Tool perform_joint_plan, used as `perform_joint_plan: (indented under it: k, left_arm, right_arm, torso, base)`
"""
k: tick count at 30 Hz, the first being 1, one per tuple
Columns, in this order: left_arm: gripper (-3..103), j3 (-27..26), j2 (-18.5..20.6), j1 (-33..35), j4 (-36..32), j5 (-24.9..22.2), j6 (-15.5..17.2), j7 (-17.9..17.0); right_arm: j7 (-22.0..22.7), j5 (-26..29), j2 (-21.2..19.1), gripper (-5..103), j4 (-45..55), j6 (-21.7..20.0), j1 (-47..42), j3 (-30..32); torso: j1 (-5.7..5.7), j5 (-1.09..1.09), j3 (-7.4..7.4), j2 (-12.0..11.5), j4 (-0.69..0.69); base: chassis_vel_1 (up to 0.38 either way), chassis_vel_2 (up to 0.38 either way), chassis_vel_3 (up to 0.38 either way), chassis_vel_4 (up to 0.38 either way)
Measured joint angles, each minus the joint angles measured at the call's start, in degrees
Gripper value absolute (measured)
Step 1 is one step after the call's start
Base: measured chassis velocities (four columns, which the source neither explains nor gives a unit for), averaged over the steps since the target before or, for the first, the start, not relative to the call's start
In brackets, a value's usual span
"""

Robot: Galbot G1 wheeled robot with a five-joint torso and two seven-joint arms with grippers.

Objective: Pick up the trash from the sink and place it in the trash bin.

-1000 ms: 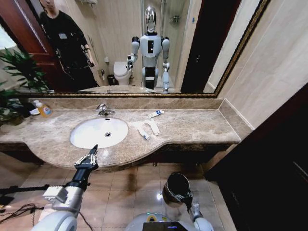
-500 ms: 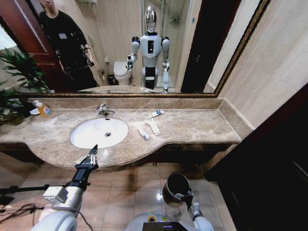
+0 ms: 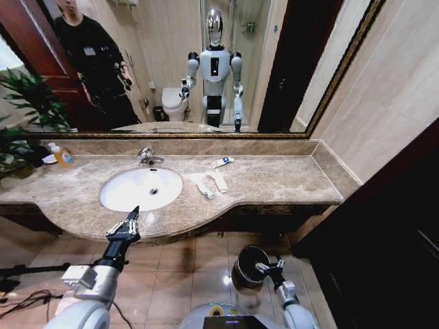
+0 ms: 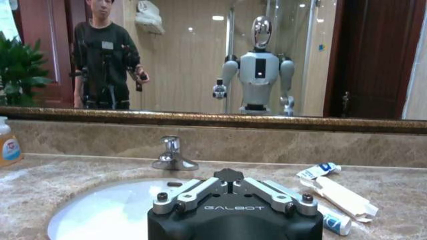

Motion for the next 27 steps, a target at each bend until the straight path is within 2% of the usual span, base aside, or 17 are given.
perform_joint_plan:
  k: [2,3,4,8,12,18,22,27]
  left_arm:
    - [0,0.0,0.0,0.0,0.0,0.0,0.0,0.0]
    - [0,0.0,0.0,0.0,0.0,0.0,0.0,0.0]
    - [0,0.0,0.0,0.0,0.0,0.0,0.0,0.0]
    - [0,0.0,0.0,0.0,0.0,0.0,0.0,0.0]
    - [0,0.0,0.0,0.0,0.0,0.0,0.0,0.0]
    - [0,0.0,0.0,0.0,0.0,0.0,0.0,0.0]
    - [0,0.0,0.0,0.0,0.0,0.0,0.0,0.0]
    - [0,0.0,0.0,0.0,0.0,0.0,0.0,0.0]
  right_arm:
    - [0.0,-0.4,-0.2,100,0.4,1.2,-0.5,0.3]
    - [-0.1,-1.0,-0.8,100,1.4,3.9,-2.0,0.9]
    - [-0.1,-1.0,-1.3,100,2.2,4.9,-3.0,1.2]
    - [1.1,0.2,-2.6,100,6.6,6.6,-6.6,1.9]
    - [1.8,1.5,-2.8,100,11.2,6.4,-8.1,2.4]
    - [2.0,1.7,-1.2,100,18.4,3.9,-8.0,3.2]
    - [2.0,1.5,0.0,100,27.0,-1.5,-6.5,2.7]
    - [2.0,0.8,0.0,100,30.9,-5.4,-3.7,1.6]
  torso:
    - [0.0,0.0,0.0,0.0,0.0]
    - [0.0,0.0,0.0,0.0,-0.01]
    - [0.0,0.0,0.0,0.0,0.0]
    - [0.0,0.0,0.0,0.0,-0.01]
    - [0.0,0.0,0.0,0.0,0.0]
    - [0.0,0.0,0.0,0.0,0.0]
    - [0.0,-0.01,0.0,0.0,0.0]
    - [0.0,-0.01,0.0,0.0,0.0]
  base:
    - [0.0,0.0,0.0,0.0]
    - [0.0,0.0,0.0,0.0]
    - [0.0,0.0,0.0,0.0]
    - [0.0,0.0,0.0,0.0]
    - [0.0,0.0,0.0,0.0]
    - [0.0,0.0,0.0,0.0]
    - [0.0,0.0,0.0,0.0]
    - [0.0,0.0,0.0,0.0]
